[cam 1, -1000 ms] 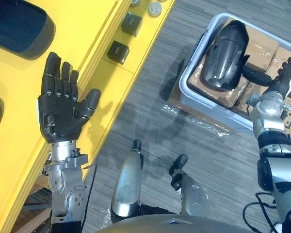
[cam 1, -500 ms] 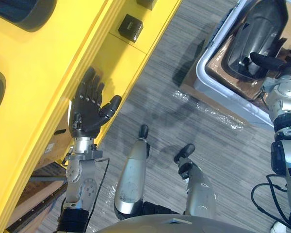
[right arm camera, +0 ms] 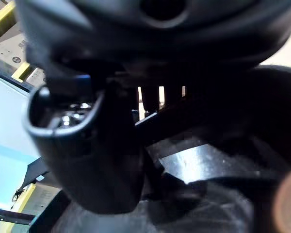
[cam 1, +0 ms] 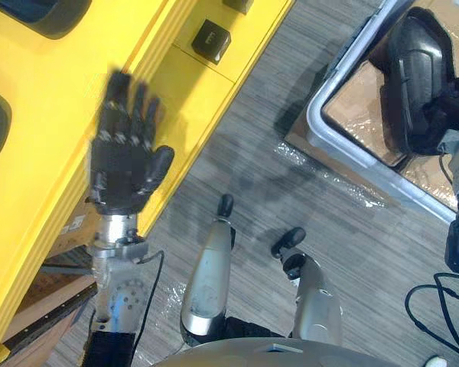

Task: Walk over and take three plastic housings, then place them on the shelf

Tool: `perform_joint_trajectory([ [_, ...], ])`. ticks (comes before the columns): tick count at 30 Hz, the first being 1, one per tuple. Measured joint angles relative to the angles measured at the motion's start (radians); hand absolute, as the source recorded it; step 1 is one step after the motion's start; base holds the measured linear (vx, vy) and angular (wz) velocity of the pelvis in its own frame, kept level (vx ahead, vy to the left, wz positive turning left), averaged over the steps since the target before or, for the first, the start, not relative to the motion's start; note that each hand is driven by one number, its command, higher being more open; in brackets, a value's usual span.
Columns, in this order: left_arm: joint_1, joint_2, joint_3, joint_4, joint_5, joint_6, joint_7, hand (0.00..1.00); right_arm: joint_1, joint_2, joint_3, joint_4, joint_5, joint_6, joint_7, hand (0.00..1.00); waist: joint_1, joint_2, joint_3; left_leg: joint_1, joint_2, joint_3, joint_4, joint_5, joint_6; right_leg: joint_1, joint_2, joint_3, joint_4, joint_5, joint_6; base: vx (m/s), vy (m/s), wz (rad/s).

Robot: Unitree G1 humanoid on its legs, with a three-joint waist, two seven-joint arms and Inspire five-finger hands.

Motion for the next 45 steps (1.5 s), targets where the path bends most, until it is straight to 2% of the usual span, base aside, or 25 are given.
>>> perform_joint_trajectory([
  [2, -0.022, 0.001, 0.016, -0.024, 0.021, -0.018, -0.019, 1.0, 0.003, 0.01, -0.006, 0.001, -0.005, 0.004, 0.013, 0.0, -0.004, 0.004, -0.001, 0.008, 0.0, 0.0, -0.001, 0.0, 0.0, 0.008, 0.001, 0.007, 0.0, 0.0, 0.0, 0.02, -0.006, -0.08],
  [6, -0.021, 0.001, 0.017, 0.046, 0.075, 0.001, -0.001, 1.0, -0.005, 0.026, -0.016, -0.001, -0.048, -0.001, 0.015, 0.0, -0.025, 0.004, -0.001, 0.013, 0.0, -0.004, -0.006, 0.002, -0.003, 0.011, 0.001, 0.007, 0.0, 0.0, 0.0, 0.0, 0.0, 0.0],
  [12, 0.007, 0.002, 0.018, 0.072, 0.075, 0.015, -0.001, 1.0, 0.0, 0.031, -0.021, 0.004, -0.121, -0.001, -0.014, 0.0, -0.021, 0.004, -0.001, 0.048, -0.003, -0.006, -0.05, 0.023, -0.01, 0.033, -0.002, 0.002, -0.002, 0.0, 0.0, 0.0, -0.008, 0.04],
  [18, 0.041, 0.005, 0.044, 0.044, 0.07, 0.039, -0.063, 1.0, 0.024, 0.054, -0.022, -0.004, -0.16, -0.021, -0.125, 0.0, -0.021, 0.003, 0.0, 0.09, -0.007, -0.012, -0.091, 0.044, -0.014, 0.061, -0.005, -0.01, -0.001, -0.001, -0.001, -0.01, -0.019, 0.05],
  [23, 0.098, 0.007, 0.074, -0.016, 0.069, 0.046, -0.115, 1.0, 0.105, 0.055, -0.044, -0.113, -0.163, -0.027, -0.218, 0.0, -0.023, 0.0, 0.001, 0.121, -0.018, -0.025, -0.114, 0.054, -0.015, 0.092, -0.008, -0.021, -0.006, -0.003, 0.001, -0.03, 0.0, 0.08],
  [31, 0.146, -0.002, 0.136, -0.088, 0.071, 0.07, -0.135, 1.0, 0.294, 0.13, -0.114, -0.326, -0.242, -0.015, -0.35, 0.0, -0.033, -0.05, -0.002, 0.192, -0.026, -0.033, -0.157, 0.063, -0.016, 0.163, -0.003, -0.039, -0.059, 0.004, 0.011, -0.01, 0.012, 0.05],
  [34, 0.168, -0.008, 0.141, -0.089, 0.08, 0.105, -0.114, 1.0, 0.338, 0.155, -0.131, -0.403, -0.284, -0.009, -0.37, 0.0, -0.054, -0.066, -0.004, 0.204, -0.029, -0.034, -0.162, 0.063, -0.014, 0.191, 0.0, -0.043, -0.084, 0.015, 0.022, 0.02, 0.018, 0.01],
  [38, 0.184, -0.029, 0.136, -0.088, 0.114, 0.173, -0.065, 1.0, 0.373, 0.156, -0.151, -0.48, -0.321, -0.004, -0.39, 0.0, -0.056, -0.076, -0.009, 0.231, -0.025, -0.026, -0.173, 0.062, -0.012, 0.227, 0.018, -0.035, -0.135, 0.045, 0.029, 0.02, 0.027, -0.08],
  [42, 0.22, -0.039, 0.083, -0.076, 0.125, 0.285, -0.029, 1.0, 0.423, 0.194, -0.151, -0.554, -0.377, 0.001, -0.391, 0.0, -0.057, -0.108, -0.072, 0.249, -0.018, -0.005, -0.188, 0.057, -0.005, 0.253, 0.041, -0.021, -0.211, 0.083, 0.036, 0.02, 0.028, -0.14],
  [45, 0.217, -0.038, 0.005, -0.019, 0.185, 0.368, 0.001, 1.0, 0.432, 0.195, -0.14, -0.599, -0.417, 0.002, -0.391, 0.0, -0.058, -0.113, -0.1, 0.268, -0.017, 0.02, -0.189, 0.05, 0.002, 0.275, 0.05, -0.006, -0.259, 0.11, 0.041, -0.01, 0.039, -0.18],
])
